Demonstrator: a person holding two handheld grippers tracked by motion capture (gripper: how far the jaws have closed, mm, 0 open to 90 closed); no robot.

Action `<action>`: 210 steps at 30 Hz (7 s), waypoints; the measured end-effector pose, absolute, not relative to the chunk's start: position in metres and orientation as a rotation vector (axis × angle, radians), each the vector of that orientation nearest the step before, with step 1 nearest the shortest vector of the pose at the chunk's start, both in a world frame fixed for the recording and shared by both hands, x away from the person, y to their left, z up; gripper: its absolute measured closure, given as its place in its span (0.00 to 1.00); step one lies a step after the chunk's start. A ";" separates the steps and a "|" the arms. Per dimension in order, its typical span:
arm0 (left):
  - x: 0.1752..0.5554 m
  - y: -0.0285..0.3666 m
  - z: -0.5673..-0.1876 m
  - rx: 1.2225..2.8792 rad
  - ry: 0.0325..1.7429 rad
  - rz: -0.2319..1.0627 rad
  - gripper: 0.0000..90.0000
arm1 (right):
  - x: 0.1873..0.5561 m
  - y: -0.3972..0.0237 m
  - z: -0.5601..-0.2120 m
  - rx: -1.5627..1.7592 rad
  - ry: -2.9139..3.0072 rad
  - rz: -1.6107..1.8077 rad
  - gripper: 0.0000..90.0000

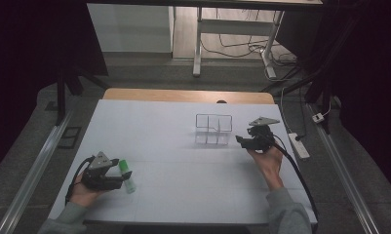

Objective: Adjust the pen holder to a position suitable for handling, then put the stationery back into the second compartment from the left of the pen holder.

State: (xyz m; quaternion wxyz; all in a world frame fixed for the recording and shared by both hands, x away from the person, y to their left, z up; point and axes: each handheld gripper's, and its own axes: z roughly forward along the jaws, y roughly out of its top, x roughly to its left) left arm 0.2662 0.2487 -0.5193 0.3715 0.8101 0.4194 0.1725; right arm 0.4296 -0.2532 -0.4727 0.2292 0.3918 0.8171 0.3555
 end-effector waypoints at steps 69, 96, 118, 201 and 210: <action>0.265 0.247 -0.519 2.090 1.061 0.452 0.32 | 0.457 -0.194 -0.498 1.026 2.344 0.930 0.99; 0.266 0.245 -0.518 2.095 1.051 0.451 0.31 | 0.464 -0.160 -0.505 1.013 2.358 0.978 0.99; 0.267 0.246 -0.519 2.100 1.055 0.451 0.31 | 0.459 -0.153 -0.501 0.981 2.367 0.968 0.99; 0.317 0.236 -0.470 2.602 0.441 0.405 0.28 | 0.343 -0.266 -0.495 0.819 2.453 1.088 0.38; 0.327 0.237 -0.466 2.706 0.203 0.295 0.29 | 0.341 -0.268 -0.496 0.828 2.452 1.079 0.38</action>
